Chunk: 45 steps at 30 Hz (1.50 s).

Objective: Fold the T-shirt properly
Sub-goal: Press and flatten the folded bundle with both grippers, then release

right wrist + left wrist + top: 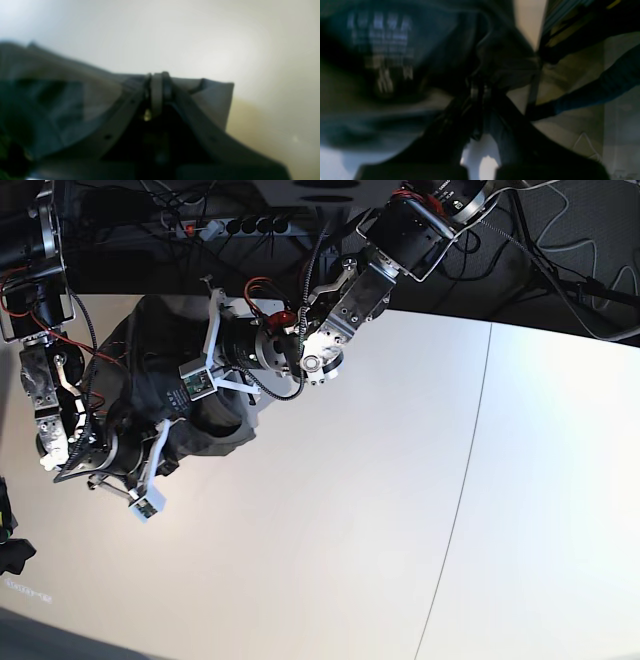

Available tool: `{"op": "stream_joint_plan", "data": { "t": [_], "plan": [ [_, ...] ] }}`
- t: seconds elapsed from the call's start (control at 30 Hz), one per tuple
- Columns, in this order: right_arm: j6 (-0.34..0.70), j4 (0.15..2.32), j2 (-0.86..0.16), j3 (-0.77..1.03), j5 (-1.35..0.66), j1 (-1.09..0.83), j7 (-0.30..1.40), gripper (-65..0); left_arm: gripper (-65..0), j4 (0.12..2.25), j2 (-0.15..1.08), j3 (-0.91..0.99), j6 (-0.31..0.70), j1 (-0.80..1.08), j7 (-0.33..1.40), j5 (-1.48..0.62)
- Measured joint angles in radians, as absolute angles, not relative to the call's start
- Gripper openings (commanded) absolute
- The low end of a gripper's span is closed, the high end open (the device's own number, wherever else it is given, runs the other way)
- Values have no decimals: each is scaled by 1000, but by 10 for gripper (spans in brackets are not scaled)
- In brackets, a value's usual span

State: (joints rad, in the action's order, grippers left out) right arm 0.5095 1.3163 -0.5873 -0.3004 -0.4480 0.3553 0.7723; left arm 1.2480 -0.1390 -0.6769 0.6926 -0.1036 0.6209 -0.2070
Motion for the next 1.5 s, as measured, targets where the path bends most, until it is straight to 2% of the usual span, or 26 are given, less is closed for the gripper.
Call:
{"op": "stream_joint_plan", "data": {
  "t": [0.13, 0.33, 0.53, 0.73, 1.0, 1.1, 1.23, 1.4, 1.5],
  "plan": [
    [509, 1317, -640, -300, -457, 355, 789, -650, -650, 1157, -138, -662, 691, -176, 561, -193],
    [509, 1317, -736, -300, -604, 308, 880, -650, -650, 1047, -117, -662, 690, -296, 524, -188],
    [509, 1325, -764, -272, -644, 208, 879, -650, -650, 1001, -113, -662, 693, -416, 536, -134],
    [508, 1332, -728, -179, -684, 105, 859, -650, -650, 999, -112, -662, 693, -497, 538, -132],
    [508, 1366, -617, 25, -734, -23, 875, -650, -650, 999, -110, -662, 693, -529, 538, -137],
    [508, 1381, -577, 104, -738, -38, 883, -650, -650, 1003, -96, -661, 693, -530, 624, -199],
    [509, 1382, -563, 185, -730, -43, 880, -650, -650, 1135, -44, -646, 693, -500, 789, -351],
    [509, 1376, -574, 254, -649, -48, 861, -650, -650, 1463, 60, -601, 625, -376, 840, -360],
    [509, 1375, -602, 255, -627, -51, 865, -650, -650, 1546, 92, -599, 617, -273, 839, -361]
  ]
}}
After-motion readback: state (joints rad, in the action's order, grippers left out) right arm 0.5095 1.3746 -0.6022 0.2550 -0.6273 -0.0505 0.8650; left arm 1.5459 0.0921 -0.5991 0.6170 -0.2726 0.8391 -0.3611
